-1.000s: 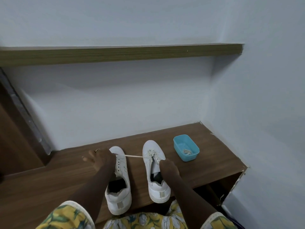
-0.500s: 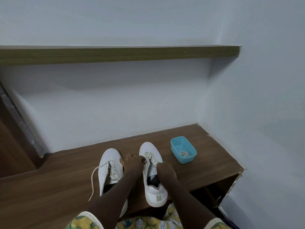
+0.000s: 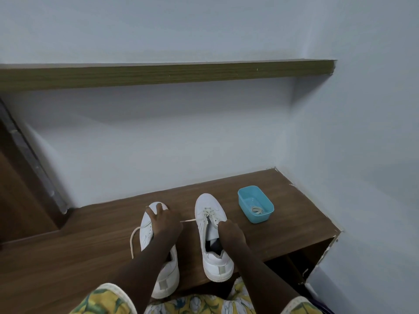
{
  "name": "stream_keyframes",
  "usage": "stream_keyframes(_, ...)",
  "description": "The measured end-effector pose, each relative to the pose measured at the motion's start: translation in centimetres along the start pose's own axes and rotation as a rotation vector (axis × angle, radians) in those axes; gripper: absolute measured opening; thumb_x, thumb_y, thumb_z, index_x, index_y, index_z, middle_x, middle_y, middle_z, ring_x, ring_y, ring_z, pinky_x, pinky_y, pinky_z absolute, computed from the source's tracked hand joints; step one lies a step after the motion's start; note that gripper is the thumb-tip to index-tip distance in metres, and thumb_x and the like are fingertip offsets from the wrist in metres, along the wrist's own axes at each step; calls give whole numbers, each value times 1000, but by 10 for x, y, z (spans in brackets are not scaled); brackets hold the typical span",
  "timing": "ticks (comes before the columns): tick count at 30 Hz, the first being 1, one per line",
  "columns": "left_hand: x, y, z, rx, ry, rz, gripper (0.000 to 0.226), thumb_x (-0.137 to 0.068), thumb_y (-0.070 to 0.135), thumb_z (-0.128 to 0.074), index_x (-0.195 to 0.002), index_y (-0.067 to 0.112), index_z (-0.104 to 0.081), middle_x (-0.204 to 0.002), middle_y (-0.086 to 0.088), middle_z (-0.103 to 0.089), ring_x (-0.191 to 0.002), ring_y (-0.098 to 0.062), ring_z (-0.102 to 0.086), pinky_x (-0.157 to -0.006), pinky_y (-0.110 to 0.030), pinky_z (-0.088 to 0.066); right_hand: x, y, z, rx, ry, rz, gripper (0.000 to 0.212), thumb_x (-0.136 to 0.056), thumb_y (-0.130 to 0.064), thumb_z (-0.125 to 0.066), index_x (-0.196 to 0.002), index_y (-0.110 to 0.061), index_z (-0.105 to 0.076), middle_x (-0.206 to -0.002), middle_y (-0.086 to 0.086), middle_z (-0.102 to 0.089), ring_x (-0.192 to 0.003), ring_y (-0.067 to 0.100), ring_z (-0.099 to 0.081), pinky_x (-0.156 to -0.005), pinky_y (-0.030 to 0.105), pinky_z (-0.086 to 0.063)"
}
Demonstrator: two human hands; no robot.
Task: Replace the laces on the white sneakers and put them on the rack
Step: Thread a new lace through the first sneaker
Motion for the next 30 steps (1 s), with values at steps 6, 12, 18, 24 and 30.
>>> stream_keyframes(6,1,-5,14,-116,-14,48,26,-93,18,-42,-109,25,-62,-113,2,-63,-132,-28,-31,-112,-56,-8,0,1,-1,-15,17,-3,27,-100,-12,-41,-125,-8,-50,-127,11,-55,-117,23,-55,-95,30,-45)
stream_keyframes(12,-6,11,3,-37,-186,-10,32,-94,25,-40,-121,26,-58,-130,0,-53,-133,-28,-29,-110,-61,-2,2,3,-1,-34,27,-19,27,-100,-13,-41,-125,-8,-51,-126,10,-56,-115,21,-56,-93,28,-46)
stream_keyframes(18,-13,35,-15,278,-201,-100,26,-91,33,-50,-111,34,-66,-120,9,-60,-124,-17,-45,-109,-55,-15,1,3,1,-28,-3,-19,26,-100,-21,-43,-120,-10,-54,-115,8,-59,-106,19,-60,-85,28,-48)
stream_keyframes(24,-18,45,-22,426,-134,-26,20,-92,29,-51,-103,33,-68,-110,9,-66,-112,-15,-54,-107,-50,-20,-5,15,10,-154,194,-163,56,-95,-60,-30,-87,-16,-63,-83,4,-64,-79,17,-62,-67,27,-47)
stream_keyframes(30,-22,50,-22,224,-62,-137,29,-91,17,-43,-105,30,-65,-105,9,-64,-105,-15,-56,-99,-40,-28,-37,14,12,-365,150,-47,28,-95,-12,-46,-114,-6,-66,-113,10,-67,-107,23,-61,-82,20,-41)
Point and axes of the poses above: each hand's wrist, its own x-axis away from the middle knuckle, its own z-axis out of the back of the hand, y = z × x, the point moved 3 cm from there along -x, towards the middle knuckle
